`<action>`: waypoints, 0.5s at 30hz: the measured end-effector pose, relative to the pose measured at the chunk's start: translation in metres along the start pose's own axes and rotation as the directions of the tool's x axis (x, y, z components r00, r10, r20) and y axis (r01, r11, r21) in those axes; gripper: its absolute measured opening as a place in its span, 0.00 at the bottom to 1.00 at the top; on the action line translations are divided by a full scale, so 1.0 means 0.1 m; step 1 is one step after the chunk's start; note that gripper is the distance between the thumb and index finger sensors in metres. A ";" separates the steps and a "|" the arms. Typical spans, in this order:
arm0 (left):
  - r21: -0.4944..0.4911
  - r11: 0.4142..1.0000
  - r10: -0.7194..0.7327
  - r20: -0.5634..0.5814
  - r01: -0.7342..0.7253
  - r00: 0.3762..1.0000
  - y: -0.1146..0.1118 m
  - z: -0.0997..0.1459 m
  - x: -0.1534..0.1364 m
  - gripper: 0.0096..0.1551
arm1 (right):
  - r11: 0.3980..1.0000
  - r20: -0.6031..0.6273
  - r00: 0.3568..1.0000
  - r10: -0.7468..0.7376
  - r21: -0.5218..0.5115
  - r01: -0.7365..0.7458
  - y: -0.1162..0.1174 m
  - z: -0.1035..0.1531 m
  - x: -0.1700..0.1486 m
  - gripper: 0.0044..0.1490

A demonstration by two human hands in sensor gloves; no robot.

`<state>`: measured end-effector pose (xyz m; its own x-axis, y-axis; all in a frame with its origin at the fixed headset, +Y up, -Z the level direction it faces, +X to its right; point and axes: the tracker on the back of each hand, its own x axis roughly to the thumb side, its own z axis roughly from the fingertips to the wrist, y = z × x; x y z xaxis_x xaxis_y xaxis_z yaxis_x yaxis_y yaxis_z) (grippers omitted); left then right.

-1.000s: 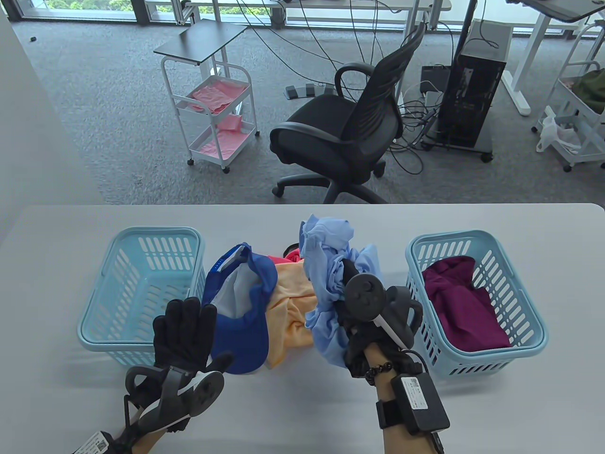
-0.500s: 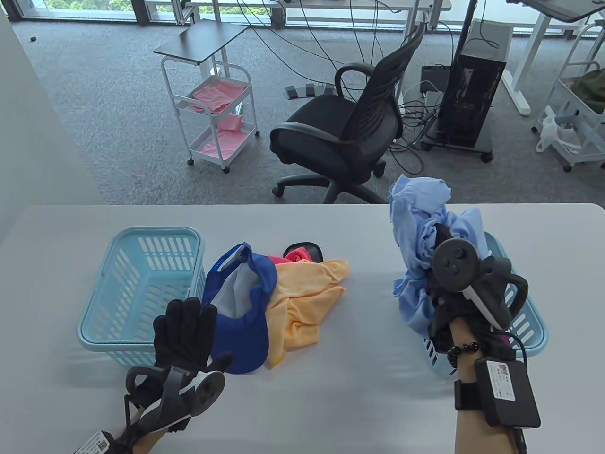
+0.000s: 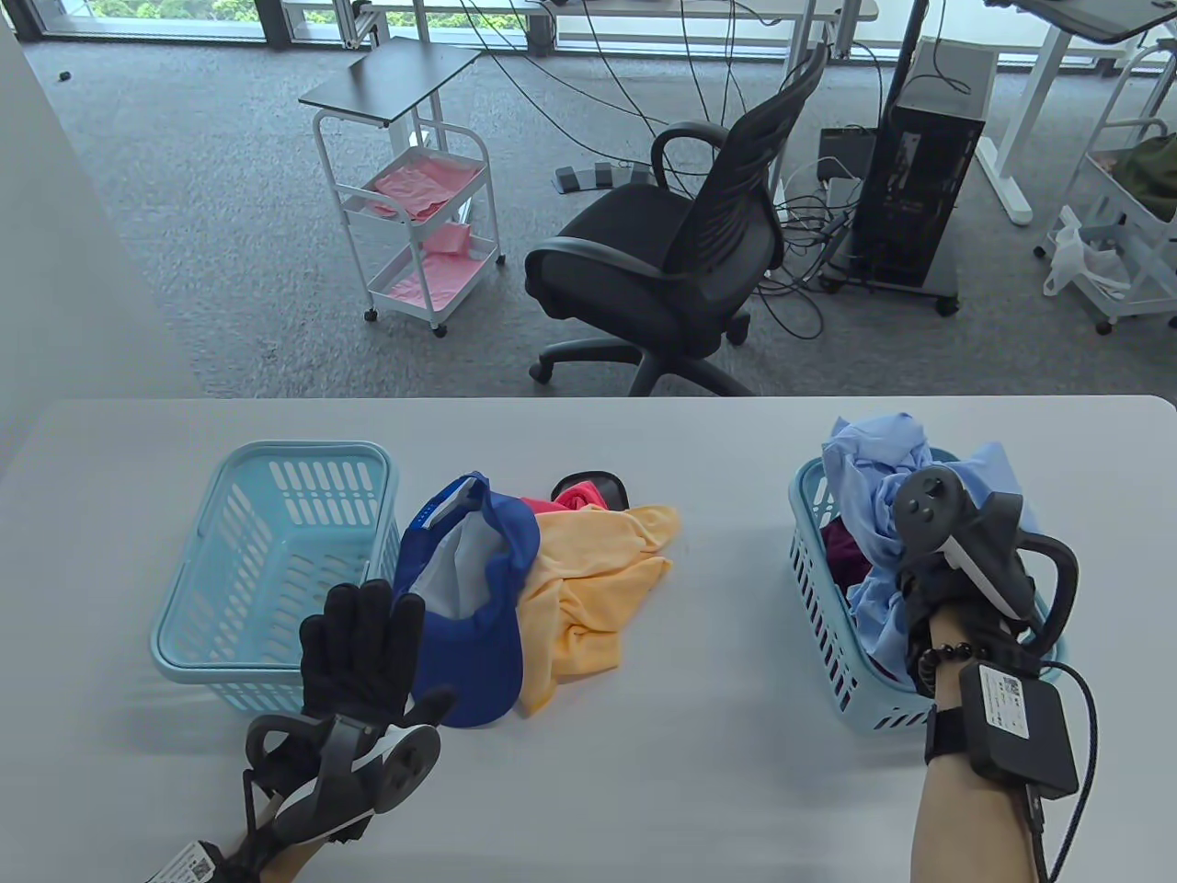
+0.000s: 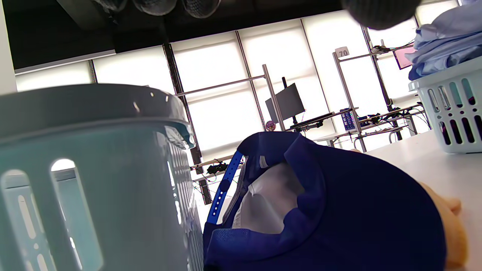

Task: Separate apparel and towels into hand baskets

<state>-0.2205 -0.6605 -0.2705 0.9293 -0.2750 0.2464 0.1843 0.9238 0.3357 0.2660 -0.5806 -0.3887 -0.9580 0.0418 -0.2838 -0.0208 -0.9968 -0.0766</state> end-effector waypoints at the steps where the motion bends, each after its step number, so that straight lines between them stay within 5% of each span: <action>1: 0.000 1.000 0.000 0.000 0.000 1.000 0.00 0.00 0.00 0.57 | 1.000 0.001 1.000 0.007 0.021 -0.007 0.04 -0.02 0.01 0.44; 15: -0.003 1.000 0.001 0.000 -0.001 1.000 0.00 0.00 0.00 0.57 | 0.968 -0.005 0.998 0.061 0.244 -0.058 0.43 -0.35 0.07 0.44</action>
<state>-0.2202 -0.6605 -0.2701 0.9294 -0.2743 0.2469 0.1844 0.9247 0.3331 0.2688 -0.6212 -0.4272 -0.9561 -0.0187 -0.2925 -0.0343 -0.9839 0.1752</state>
